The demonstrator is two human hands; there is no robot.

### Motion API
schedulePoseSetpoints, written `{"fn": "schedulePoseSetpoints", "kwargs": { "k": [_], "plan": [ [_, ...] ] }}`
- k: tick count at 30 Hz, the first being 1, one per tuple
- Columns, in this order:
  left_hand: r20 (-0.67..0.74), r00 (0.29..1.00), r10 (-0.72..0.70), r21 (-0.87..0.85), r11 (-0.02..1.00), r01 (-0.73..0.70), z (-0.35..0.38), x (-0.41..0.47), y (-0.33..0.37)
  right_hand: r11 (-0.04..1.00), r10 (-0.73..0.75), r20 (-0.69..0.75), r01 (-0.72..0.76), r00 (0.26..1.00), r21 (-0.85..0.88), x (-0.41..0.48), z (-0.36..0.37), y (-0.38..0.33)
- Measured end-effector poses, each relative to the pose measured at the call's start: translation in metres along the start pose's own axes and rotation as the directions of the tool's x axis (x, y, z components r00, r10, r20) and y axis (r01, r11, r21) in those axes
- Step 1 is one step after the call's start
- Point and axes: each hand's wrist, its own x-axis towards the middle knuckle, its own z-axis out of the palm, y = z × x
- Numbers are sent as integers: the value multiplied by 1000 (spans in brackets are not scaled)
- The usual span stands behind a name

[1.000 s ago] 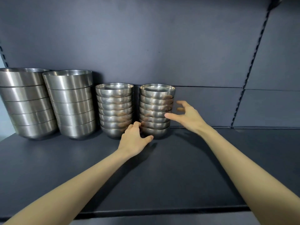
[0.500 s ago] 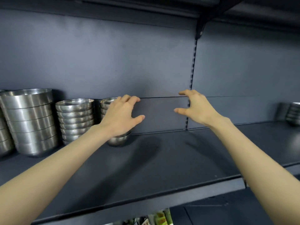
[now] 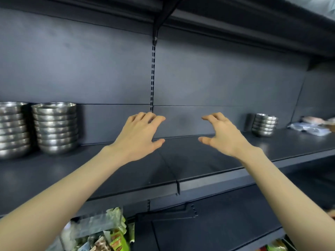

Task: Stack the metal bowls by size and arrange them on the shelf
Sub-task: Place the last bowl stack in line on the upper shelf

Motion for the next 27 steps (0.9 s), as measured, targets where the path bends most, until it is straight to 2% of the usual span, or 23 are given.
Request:
{"fn": "schedulePoseSetpoints", "kwargs": {
  "k": [10, 21, 27],
  "plan": [
    [-93, 991, 94, 6, 996, -94, 46, 123, 77, 996, 25, -89, -32, 996, -79, 50, -34, 132],
    [-42, 981, 190, -64, 979, -192, 153, 278, 184, 981, 134, -115, -148, 984, -129, 102, -56, 317],
    [-14, 988, 151, -142, 978, -151, 218, 339, 256, 982, 142, -88, -152, 986, -113, 117, -59, 434]
  ]
}}
